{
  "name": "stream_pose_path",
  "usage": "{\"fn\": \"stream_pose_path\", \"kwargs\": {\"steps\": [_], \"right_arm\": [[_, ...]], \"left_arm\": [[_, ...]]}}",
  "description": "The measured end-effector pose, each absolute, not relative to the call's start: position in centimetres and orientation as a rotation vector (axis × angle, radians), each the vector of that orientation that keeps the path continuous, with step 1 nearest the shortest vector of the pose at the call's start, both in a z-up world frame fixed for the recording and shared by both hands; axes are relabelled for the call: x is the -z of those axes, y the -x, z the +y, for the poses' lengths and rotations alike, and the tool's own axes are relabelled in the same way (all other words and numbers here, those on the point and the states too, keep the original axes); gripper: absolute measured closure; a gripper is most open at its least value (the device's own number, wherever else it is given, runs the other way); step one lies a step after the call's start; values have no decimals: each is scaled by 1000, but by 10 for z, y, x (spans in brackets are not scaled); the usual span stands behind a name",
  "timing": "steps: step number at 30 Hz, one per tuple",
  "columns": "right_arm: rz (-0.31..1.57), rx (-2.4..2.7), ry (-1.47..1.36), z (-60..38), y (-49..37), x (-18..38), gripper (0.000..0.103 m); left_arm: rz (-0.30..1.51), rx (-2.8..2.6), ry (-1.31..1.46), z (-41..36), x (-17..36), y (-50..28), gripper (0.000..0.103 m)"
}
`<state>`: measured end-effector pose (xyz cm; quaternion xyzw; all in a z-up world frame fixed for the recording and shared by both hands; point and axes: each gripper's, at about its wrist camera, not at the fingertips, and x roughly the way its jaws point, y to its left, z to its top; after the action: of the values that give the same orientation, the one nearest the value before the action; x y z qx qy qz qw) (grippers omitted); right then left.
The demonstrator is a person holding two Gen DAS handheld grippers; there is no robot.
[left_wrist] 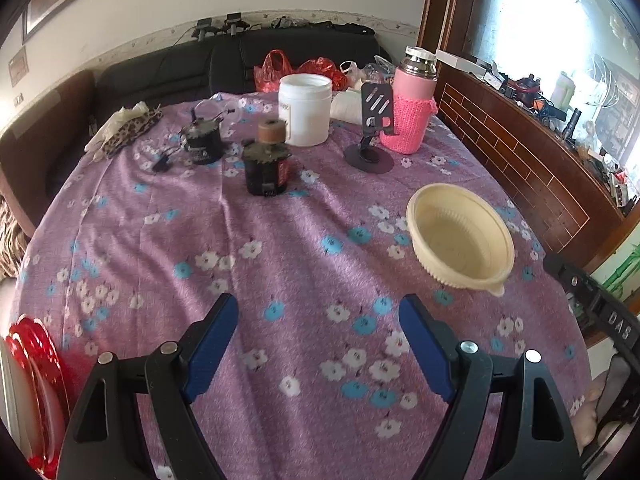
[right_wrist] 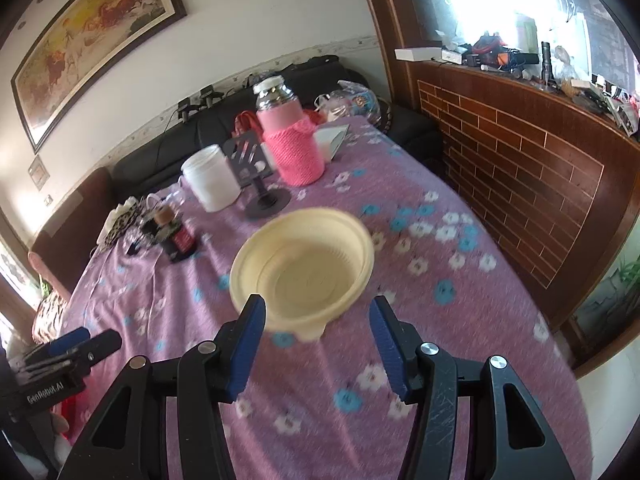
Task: Organize plates and bowls
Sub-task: 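Move both grippers to the beige ribbed plastic plate and close on its rim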
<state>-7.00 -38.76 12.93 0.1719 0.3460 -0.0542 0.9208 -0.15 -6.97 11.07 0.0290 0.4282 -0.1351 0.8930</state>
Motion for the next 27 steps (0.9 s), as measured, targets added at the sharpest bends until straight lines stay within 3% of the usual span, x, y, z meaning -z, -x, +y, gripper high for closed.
{"fn": "stream_pose_path", "kwargs": {"steps": [9,27], "right_arm": [[682,136,-404,-408,23,-134,45],[833,111,-413,-425,-32,-53,45]], "left_arm": [[874,328,-90,-113,-111,-27,21],[1011,354,-3,-164,-49,-84,22]]}}
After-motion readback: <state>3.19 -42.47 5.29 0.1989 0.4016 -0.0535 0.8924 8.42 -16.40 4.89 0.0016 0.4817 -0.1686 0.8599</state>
